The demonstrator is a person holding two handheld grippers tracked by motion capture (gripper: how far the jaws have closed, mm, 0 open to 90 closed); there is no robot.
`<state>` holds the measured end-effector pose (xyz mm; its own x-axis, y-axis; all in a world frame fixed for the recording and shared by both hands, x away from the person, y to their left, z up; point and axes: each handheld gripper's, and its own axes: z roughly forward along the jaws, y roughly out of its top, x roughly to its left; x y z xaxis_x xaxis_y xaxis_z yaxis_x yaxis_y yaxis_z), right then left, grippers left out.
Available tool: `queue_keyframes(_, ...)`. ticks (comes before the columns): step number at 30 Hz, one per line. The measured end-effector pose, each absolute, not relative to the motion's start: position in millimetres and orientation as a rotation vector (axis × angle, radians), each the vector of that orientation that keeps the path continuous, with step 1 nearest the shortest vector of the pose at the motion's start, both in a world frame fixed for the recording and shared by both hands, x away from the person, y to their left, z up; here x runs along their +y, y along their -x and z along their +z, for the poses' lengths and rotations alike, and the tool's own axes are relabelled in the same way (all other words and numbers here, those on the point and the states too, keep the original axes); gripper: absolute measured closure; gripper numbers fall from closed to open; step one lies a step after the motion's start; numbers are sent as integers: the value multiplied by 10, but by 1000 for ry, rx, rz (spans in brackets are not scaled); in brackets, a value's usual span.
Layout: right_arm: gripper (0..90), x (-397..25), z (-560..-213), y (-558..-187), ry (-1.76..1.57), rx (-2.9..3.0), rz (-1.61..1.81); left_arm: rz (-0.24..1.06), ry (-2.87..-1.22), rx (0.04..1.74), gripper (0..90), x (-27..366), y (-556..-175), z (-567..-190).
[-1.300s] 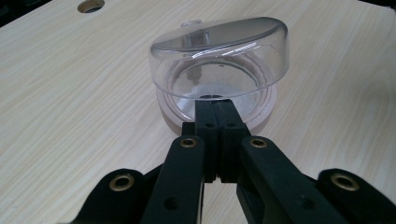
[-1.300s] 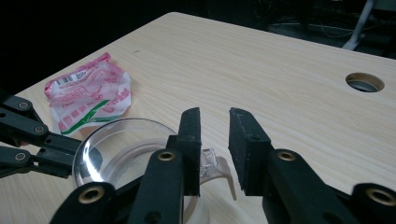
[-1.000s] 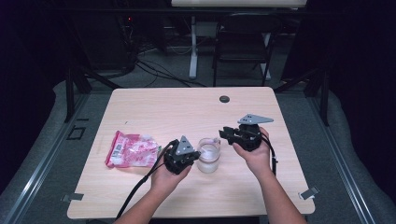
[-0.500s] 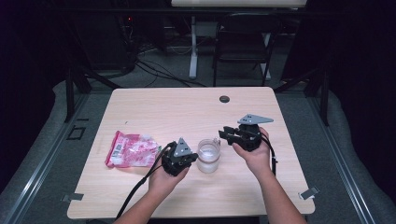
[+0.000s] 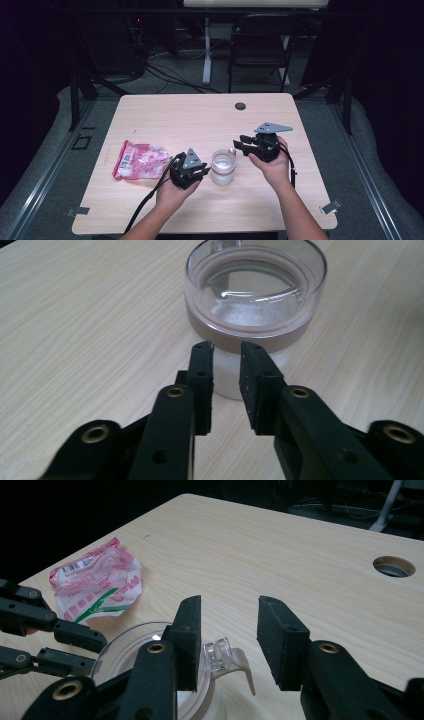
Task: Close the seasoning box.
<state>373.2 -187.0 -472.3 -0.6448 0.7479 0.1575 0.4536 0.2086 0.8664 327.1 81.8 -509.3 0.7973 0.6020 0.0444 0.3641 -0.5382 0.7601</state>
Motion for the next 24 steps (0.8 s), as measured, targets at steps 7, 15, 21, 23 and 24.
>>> queue_keyframes(7,578,-1866,-4724,-3733,-1133,2194,1405,424,-2176,740,602,969,-3291,-5041)
queue_keyframes(15,548,-1868,-4726,-3729,-1135,2194,1397,463,-2134,811,495,1284,-3316,-4971)
queue_keyframes(21,531,-1873,-4731,-3722,-1149,2202,1378,503,-2098,879,474,1580,-3327,-4928)
queue_keyframes(23,531,-1878,-4733,-3711,-1156,2191,1386,512,-2095,892,472,1664,-3325,-4918)
queue_keyframes(24,531,-1882,-4733,-3709,-1153,2194,1383,517,-2085,904,471,1707,-3323,-4918)
